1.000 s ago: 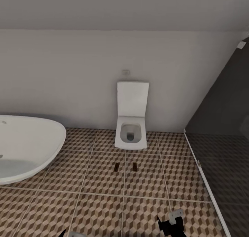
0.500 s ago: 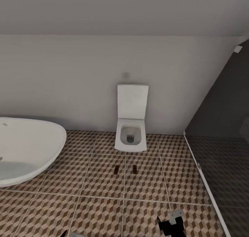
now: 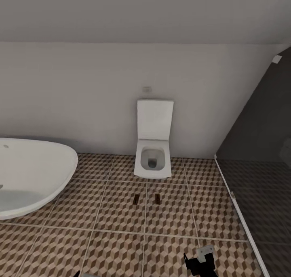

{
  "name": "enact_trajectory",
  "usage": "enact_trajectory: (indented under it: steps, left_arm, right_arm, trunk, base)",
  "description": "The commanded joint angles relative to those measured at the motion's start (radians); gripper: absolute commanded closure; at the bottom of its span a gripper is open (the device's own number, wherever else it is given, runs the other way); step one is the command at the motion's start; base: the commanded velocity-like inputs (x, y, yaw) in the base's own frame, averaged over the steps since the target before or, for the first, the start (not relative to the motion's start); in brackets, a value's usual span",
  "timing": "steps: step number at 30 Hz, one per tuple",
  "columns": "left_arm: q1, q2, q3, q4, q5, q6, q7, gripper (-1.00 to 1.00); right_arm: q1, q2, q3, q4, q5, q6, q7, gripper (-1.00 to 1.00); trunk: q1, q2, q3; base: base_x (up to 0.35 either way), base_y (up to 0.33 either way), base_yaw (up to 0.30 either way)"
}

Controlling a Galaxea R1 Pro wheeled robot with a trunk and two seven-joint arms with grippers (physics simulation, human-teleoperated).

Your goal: Take the four mousetraps from the cabinet in the bathroom and place them on the bathroom floor. Make sure all four end up on the same floor surface, and ensure that at least two of them are either under or directly next to the same bathroom sink.

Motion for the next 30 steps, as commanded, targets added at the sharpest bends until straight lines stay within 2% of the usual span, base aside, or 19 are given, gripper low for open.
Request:
enact_trajectory:
  steps: [1, 12, 30]
  left_arm:
    - [-0.001, -0.003, -0.008, 0.004, 0.004, -0.004, 0.004, -1.0]
    - [0.0, -0.008, -0.008, 0.005, 0.004, -0.002, 0.004, -1.0]
    - [0.0, -0.009, -0.008, 0.005, 0.005, 0.0, 0.004, -1.0]
  right_arm:
    - [-0.001, 0.0, 0.009, 0.0, -0.01, -0.003, -0.001, -1.0]
    - [-0.001, 0.001, 0.009, 0.0, -0.01, -0.003, 0.0, -1.0]
    - [-0.001, 0.002, 0.01, 0.0, -0.01, -0.001, 0.0, -1.0]
  trunk:
    - [0.001, -0.002, -0.002]
    - [0.001, -0.002, -0.001]
    - [0.001, -0.002, 0.007]
  base:
    - [0.0, 0.0, 0.0]
    - [0.0, 0.0, -0.02]
    - [0.0, 0.0, -0.154]
